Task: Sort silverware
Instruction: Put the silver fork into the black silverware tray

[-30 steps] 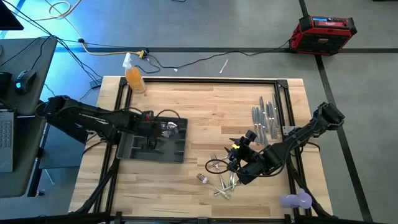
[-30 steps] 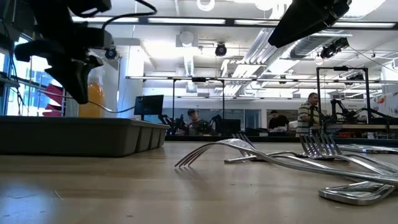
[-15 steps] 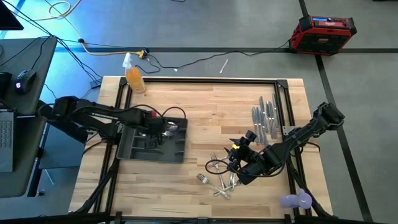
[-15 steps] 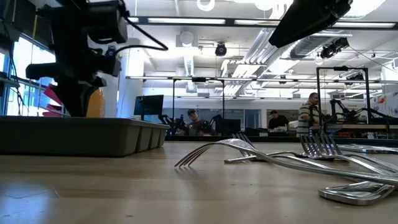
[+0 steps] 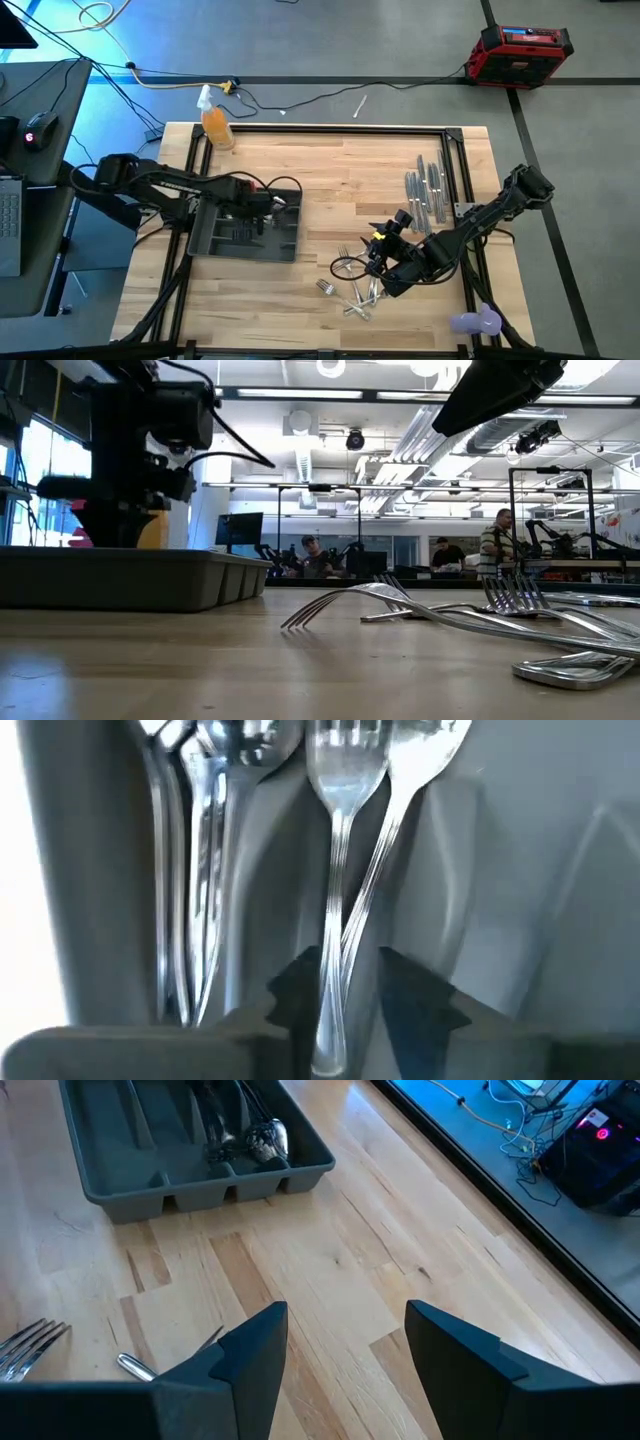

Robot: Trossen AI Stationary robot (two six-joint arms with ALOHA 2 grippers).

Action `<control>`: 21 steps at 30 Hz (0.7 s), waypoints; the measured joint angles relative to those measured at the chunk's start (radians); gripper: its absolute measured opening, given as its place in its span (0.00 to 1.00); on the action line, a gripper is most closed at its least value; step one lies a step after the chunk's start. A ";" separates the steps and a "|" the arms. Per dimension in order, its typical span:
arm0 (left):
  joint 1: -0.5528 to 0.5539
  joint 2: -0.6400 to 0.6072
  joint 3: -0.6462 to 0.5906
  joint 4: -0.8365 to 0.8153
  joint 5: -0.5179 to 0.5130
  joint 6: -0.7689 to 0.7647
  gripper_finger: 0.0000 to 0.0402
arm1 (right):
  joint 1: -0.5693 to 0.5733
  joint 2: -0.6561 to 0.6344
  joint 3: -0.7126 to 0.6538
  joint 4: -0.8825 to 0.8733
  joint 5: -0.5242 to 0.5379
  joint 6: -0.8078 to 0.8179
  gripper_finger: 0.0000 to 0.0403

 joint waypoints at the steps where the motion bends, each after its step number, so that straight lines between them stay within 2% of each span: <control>1: 0.000 -0.006 0.017 -0.030 -0.007 -0.010 0.27 | 0.000 0.000 0.000 0.000 0.000 0.000 0.48; 4: -0.006 -0.025 0.073 -0.075 -0.036 -0.072 0.33 | 0.000 0.000 0.000 0.000 0.000 0.000 0.48; 8: -0.063 -0.031 0.130 0.030 -0.034 -0.127 0.36 | -0.002 0.000 0.000 0.000 0.004 0.000 0.48; 14: -0.222 0.012 0.135 0.505 0.012 -0.096 0.36 | -0.005 0.000 0.000 0.000 0.007 -0.004 0.48; 21: -0.325 0.203 0.145 0.984 0.009 -0.146 0.34 | -0.005 0.000 0.000 0.000 0.006 -0.003 0.48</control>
